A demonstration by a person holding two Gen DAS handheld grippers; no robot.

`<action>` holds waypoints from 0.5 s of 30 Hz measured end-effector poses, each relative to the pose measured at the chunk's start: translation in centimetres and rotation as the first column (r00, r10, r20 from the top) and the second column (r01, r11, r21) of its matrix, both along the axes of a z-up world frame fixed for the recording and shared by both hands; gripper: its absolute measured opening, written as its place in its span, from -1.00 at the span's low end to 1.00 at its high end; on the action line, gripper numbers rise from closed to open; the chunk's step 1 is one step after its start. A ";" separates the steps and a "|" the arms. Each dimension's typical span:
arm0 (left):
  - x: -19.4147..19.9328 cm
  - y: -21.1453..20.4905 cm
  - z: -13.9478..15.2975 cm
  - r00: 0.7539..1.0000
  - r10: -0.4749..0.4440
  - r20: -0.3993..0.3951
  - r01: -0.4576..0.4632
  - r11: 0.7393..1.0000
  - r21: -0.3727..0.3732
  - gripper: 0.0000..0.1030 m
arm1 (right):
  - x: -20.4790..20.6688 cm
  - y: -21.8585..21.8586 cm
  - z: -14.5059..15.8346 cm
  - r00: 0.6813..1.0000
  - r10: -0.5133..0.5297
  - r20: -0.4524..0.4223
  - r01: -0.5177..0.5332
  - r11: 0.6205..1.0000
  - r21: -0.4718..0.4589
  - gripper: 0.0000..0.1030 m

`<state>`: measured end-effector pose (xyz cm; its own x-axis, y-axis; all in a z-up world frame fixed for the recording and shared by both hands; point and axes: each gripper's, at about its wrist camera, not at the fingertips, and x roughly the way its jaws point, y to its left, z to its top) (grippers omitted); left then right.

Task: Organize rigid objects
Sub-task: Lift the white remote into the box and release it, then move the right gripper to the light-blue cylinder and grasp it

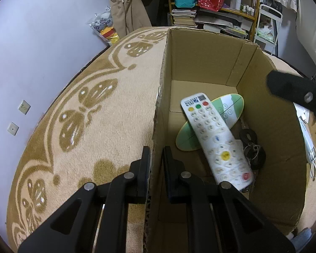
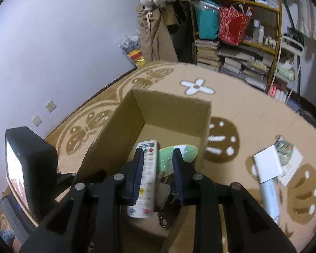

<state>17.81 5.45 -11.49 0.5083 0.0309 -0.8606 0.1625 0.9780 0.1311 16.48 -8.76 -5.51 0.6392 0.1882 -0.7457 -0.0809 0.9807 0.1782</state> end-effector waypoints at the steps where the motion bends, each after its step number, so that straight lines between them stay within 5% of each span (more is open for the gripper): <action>1: 0.0 0.0 0.0 1.000 0.000 0.000 0.000 1.000 0.000 -0.77 | -0.1 -0.2 0.3 1.000 -0.002 0.008 0.002 1.000 -0.006 -0.39; 4: 0.0 0.0 0.0 1.000 -0.001 0.001 0.001 1.000 0.001 -0.77 | -0.3 -1.3 0.9 0.999 -0.021 0.031 0.021 1.000 -0.021 0.00; 15: -0.2 -0.1 0.2 1.000 -0.001 0.004 0.001 1.000 0.006 -0.77 | 0.8 -8.0 1.0 0.984 -0.174 0.035 0.176 0.982 -0.070 0.64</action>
